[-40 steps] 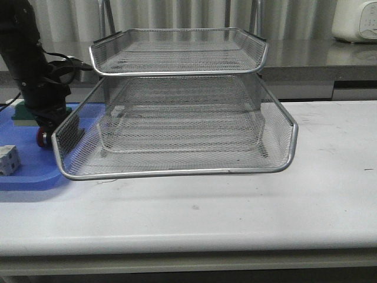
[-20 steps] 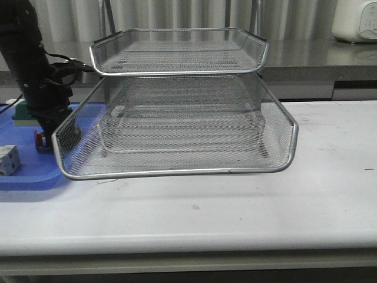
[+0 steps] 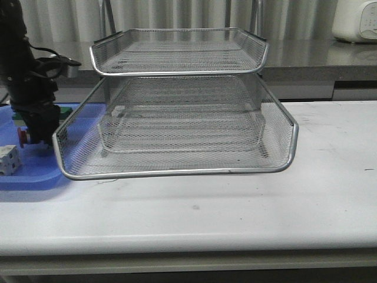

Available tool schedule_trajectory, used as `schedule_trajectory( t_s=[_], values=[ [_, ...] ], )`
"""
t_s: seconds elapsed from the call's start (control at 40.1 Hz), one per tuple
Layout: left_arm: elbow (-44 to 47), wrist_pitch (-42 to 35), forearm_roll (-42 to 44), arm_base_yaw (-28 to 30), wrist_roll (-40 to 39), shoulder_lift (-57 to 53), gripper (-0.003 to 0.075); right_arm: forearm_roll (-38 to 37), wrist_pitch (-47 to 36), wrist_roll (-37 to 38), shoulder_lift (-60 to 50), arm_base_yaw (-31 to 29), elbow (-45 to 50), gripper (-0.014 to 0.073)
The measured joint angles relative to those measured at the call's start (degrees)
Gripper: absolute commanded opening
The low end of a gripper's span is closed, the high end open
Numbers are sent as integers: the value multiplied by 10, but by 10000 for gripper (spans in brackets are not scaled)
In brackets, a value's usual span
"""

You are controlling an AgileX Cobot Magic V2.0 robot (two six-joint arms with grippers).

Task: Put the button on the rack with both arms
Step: 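Lift the red push button out of the blue tray with the left gripper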

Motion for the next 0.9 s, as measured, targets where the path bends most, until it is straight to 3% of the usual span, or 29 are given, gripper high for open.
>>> schedule_trajectory(
  t_s=[0.424,0.699,0.899],
  values=[
    [0,104,-35,58,-15,-98,147,0,0,0,0,0,0,-60],
    [4,115,-42,58,-67,-154,147,0,0,0,0,0,0,-60],
    [60,117,-40,48,-94,-236,147,0,0,0,0,0,0,-60]
  ],
)
